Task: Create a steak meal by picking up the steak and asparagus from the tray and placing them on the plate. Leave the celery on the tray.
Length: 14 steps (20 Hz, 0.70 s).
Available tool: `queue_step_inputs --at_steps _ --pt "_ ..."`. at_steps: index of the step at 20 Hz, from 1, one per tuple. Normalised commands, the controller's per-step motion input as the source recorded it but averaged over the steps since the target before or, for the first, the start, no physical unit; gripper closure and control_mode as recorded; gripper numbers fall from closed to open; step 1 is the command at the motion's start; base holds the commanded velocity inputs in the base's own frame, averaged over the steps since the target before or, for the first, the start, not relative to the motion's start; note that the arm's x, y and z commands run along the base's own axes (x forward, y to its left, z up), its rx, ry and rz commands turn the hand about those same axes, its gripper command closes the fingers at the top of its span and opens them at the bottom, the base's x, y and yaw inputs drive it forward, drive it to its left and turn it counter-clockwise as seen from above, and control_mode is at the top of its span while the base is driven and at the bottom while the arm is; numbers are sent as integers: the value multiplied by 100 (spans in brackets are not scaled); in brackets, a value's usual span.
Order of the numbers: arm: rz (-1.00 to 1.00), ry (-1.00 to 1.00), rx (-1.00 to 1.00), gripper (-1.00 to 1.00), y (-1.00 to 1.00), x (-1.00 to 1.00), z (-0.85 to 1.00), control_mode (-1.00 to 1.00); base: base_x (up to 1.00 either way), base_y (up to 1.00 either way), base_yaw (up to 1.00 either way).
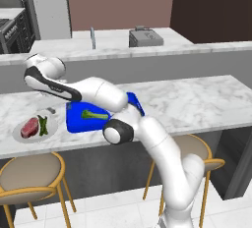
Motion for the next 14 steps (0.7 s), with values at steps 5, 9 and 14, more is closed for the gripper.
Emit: queue_step_inputs --at_steps 5,9,14 --pt "-6 -14 16 -100 -100 -86 -12 -100 0 0 0" --pt "-4 -29 25 -100 -100 -89 -33 -100 0 0 0" --pt "-1 -42 35 -100 -100 -84 -39 -100 0 0 0"
